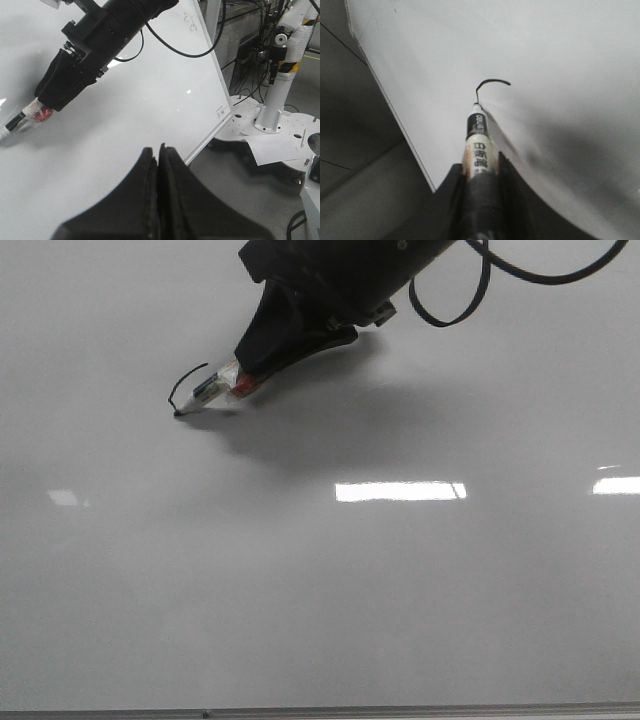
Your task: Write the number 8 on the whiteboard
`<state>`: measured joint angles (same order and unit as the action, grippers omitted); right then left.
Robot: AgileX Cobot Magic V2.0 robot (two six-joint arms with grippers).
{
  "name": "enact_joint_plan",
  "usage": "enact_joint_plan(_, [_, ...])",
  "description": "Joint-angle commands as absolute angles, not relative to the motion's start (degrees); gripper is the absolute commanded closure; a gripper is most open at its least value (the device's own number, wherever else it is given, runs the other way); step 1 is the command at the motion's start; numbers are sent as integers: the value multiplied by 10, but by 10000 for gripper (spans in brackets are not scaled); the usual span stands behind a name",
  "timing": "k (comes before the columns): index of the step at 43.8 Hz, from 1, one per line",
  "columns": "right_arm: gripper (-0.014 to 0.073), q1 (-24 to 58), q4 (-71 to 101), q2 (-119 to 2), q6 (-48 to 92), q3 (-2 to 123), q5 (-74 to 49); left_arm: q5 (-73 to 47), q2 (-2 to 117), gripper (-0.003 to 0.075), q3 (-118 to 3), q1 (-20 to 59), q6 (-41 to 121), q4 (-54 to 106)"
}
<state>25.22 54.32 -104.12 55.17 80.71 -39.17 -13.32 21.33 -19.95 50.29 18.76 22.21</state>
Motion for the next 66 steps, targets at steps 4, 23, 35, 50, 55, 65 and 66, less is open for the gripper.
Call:
enact_joint_plan(4, [655, 243, 514, -1016, 520, 811, -373, -90, 217, 741, -215, 503, 181, 231])
enact_joint_plan(23, [655, 148, 509, -959, 529, 691, -374, -91, 217, 741, -215, 503, 181, 231])
enact_joint_plan(35, [655, 199, 535, -984, 538, 656, -337, -91, 217, 741, -215, 503, 181, 231])
enact_joint_plan(50, [655, 281, 620, -1021, 553, 724, -297, -93, 217, 741, -215, 503, 181, 231])
enact_joint_plan(55, [655, 281, 625, -1020, 553, 738, -296, -93, 217, 741, -215, 503, 181, 231])
enact_joint_plan(65, [655, 249, 621, -998, 553, 738, -294, -93, 217, 741, -215, 503, 181, 231])
enact_joint_plan(66, [655, 243, 619, -993, 553, 738, -296, -93, 217, 741, -215, 503, 181, 231])
